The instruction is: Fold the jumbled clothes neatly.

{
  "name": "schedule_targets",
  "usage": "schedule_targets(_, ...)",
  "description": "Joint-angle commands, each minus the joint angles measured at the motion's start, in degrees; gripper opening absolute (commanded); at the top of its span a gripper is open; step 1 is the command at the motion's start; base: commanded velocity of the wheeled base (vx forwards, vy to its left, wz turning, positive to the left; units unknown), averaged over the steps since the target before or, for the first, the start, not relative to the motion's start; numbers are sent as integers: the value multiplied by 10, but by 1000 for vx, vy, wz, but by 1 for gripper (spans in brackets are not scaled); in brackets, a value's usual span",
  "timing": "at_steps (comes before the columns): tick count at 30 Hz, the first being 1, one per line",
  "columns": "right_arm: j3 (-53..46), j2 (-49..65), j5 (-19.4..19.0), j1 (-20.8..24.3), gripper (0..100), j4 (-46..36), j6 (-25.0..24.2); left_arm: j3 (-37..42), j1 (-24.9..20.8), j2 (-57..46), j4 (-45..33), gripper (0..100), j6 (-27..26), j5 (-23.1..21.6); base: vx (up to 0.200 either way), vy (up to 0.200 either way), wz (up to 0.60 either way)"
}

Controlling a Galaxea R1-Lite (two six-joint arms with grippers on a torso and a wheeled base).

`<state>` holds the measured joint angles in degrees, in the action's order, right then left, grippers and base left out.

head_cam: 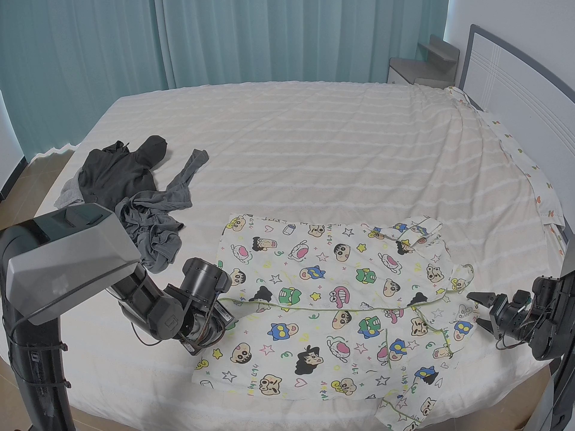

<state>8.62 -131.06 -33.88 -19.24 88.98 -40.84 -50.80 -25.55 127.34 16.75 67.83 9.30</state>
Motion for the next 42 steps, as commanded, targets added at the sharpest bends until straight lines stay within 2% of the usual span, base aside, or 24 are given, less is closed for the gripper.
schedule_targets(1,0,-1,0,0,100,8,0,3,-2,-3,0,0,0,8,0,0,0)
schedule_targets(10,0,-1,0,0,100,8,0,12,-3,-27,-1,0,-9,55,0,0,0)
schedule_targets(18,0,-1,0,0,100,8,0,25,-23,-61,7,0,-56,108,0,0,0)
schedule_targets(22,-2,0,0,0,100,8,1,25,-34,-57,6,0,-63,108,0,0,0)
schedule_targets(23,-3,1,0,0,100,8,1,27,-35,-56,6,100,-63,108,0,0,0)
schedule_targets(31,-13,8,-4,-3,100,8,3,23,-24,-49,5,100,-62,112,0,0,0)
schedule_targets(32,-18,10,-19,-7,100,8,14,28,-14,-53,5,100,-62,110,0,0,0)
schedule_targets(35,-26,19,-41,-9,100,8,33,45,-6,-86,1,100,-60,88,0,0,0)
schedule_targets(36,-26,27,-42,-7,100,8,33,58,-6,-107,1,100,-60,67,0,0,0)
schedule_targets(39,-20,84,-43,5,100,8,-2,95,-6,-184,3,100,-57,7,0,0,0)
schedule_targets(40,-17,103,-43,17,100,8,-29,102,-6,-199,3,100,-56,-2,0,0,0)
schedule_targets(42,11,142,-36,57,100,8,-115,126,-5,-236,6,100,-49,-9,0,0,0)
